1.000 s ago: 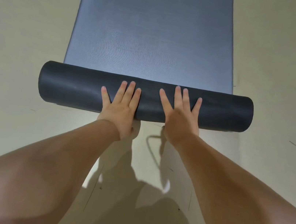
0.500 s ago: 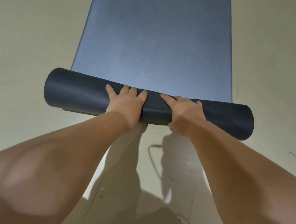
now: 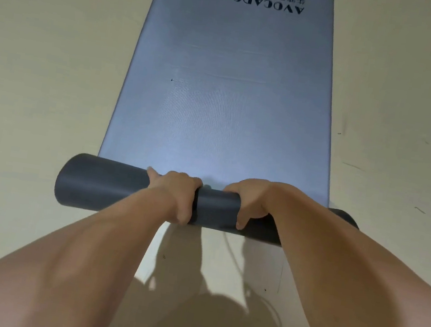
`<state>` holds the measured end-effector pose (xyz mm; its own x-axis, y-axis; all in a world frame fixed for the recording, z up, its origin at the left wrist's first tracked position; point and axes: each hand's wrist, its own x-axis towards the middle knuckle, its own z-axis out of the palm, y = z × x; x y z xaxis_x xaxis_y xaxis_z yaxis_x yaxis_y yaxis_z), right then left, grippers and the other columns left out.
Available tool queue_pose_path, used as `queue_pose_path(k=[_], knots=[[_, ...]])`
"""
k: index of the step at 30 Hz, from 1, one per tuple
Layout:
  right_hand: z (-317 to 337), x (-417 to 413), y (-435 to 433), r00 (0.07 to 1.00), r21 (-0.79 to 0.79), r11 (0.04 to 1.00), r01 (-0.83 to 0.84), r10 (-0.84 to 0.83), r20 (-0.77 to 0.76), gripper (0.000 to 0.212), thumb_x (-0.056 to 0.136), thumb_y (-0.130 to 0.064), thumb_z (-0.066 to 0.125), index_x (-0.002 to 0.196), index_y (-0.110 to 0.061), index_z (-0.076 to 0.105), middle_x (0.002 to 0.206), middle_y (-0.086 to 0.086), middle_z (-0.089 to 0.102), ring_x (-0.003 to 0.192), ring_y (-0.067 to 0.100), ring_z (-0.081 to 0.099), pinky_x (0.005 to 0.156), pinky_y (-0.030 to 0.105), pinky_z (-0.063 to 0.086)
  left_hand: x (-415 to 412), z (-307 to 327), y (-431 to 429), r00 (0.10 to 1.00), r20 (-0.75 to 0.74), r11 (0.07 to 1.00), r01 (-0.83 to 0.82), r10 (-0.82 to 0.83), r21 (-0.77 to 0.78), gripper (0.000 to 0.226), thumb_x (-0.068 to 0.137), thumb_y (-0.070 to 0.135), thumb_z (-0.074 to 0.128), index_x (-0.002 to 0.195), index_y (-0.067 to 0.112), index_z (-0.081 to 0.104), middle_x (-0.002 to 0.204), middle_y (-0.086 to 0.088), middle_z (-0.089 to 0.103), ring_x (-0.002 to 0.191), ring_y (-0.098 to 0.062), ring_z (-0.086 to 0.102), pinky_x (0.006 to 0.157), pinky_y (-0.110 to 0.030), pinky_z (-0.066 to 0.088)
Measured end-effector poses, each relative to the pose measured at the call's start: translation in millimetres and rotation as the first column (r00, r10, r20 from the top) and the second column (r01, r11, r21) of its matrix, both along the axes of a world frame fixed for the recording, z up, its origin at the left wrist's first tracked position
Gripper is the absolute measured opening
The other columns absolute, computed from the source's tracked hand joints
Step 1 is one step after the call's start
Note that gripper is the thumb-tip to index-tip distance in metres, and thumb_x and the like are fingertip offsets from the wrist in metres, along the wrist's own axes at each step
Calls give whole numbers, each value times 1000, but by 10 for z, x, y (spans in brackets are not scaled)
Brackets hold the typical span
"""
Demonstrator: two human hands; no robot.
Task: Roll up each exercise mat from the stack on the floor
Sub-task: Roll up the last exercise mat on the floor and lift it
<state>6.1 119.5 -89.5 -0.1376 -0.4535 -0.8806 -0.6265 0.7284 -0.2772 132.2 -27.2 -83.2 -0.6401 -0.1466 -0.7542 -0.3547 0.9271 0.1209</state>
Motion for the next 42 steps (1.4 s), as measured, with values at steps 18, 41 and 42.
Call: queue_pose_path(k=[18,41,42], knots=[[-127,577,399,724,-394,919,2,-273,-633,77,91,-32,63,160,-28,32,162,14,37,148,37,35,119,62,28,-66,-306,223,978,-201,984,17,-53,-178,146,57,64,81,158,30,-19,168,-1,-19,155,-31,-17,113,-73,-7],[-374,-231,230,861,-228,973,23,-135,-490,129,76,-27,85,163,-42,-9,174,-2,-4,160,31,-10,122,67,-8,-124,-518,172,946,-323,964,-45,-43,-261,122,80,59,66,155,31,-26,165,-7,-28,152,-32,-26,109,-81,0],[-359,-279,248,866,-246,969,32,-150,-476,128,76,-29,85,163,-43,-7,174,-3,-4,160,32,-10,124,66,-8,-214,-517,126,948,-316,968,-51,-30,-248,119,83,54,66,155,32,-25,165,-6,-27,152,-32,-25,108,-82,-1]])
